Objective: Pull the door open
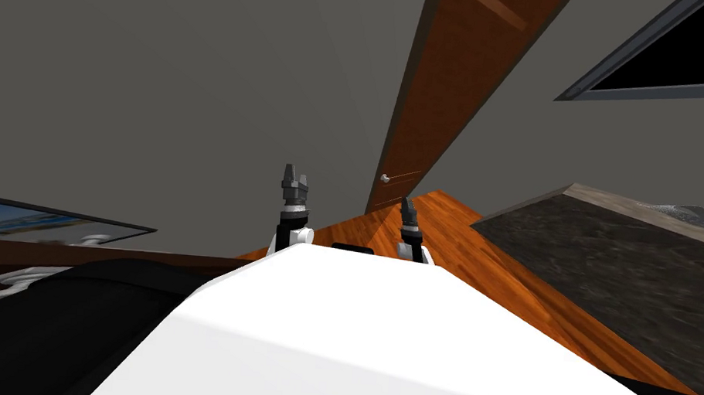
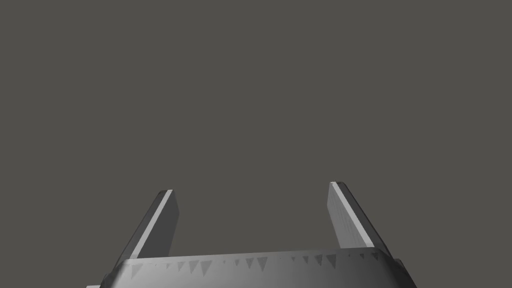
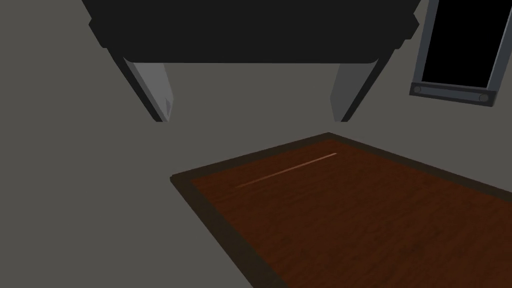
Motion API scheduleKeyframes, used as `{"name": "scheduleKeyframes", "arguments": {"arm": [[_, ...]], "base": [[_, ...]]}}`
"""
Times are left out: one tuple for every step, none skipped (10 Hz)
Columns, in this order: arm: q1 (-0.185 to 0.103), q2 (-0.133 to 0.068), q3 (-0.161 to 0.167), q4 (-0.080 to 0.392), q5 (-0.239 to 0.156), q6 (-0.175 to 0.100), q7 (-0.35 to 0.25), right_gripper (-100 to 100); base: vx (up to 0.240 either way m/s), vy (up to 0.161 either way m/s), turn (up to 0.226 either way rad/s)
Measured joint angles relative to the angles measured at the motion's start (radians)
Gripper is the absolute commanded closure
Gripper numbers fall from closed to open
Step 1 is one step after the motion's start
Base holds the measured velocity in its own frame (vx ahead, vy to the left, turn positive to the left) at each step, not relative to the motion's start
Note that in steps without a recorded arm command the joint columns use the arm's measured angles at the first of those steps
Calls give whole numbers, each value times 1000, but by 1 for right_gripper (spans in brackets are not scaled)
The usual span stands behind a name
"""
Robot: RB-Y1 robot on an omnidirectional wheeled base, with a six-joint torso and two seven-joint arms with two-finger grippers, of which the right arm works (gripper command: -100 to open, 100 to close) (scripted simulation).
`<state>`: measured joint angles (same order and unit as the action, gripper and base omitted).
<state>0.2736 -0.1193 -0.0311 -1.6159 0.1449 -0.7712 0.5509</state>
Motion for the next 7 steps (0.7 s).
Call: {"name": "scheduleKeyframes", "arguments": {"arm": [[-11, -4, -3, 31, 5, -8, 10, -100], [-17, -7, -4, 53, 13, -13, 24, -100], [-26, -7, -4, 81, 22, -18, 41, -100], [-37, -10, -6, 114, 31, -27, 59, -100], [-41, -16, -7, 131, 39, -28, 73, -100], [-50, -19, -9, 145, 43, -27, 80, -100], [-65, -20, -11, 174, 49, -32, 91, -100]], "base": [[66, -61, 63], [83, -56, 80], [86, -48, 58], [89, -72, 72], [62, -64, 32], [57, -57, 35], [68, -68, 67]]}}
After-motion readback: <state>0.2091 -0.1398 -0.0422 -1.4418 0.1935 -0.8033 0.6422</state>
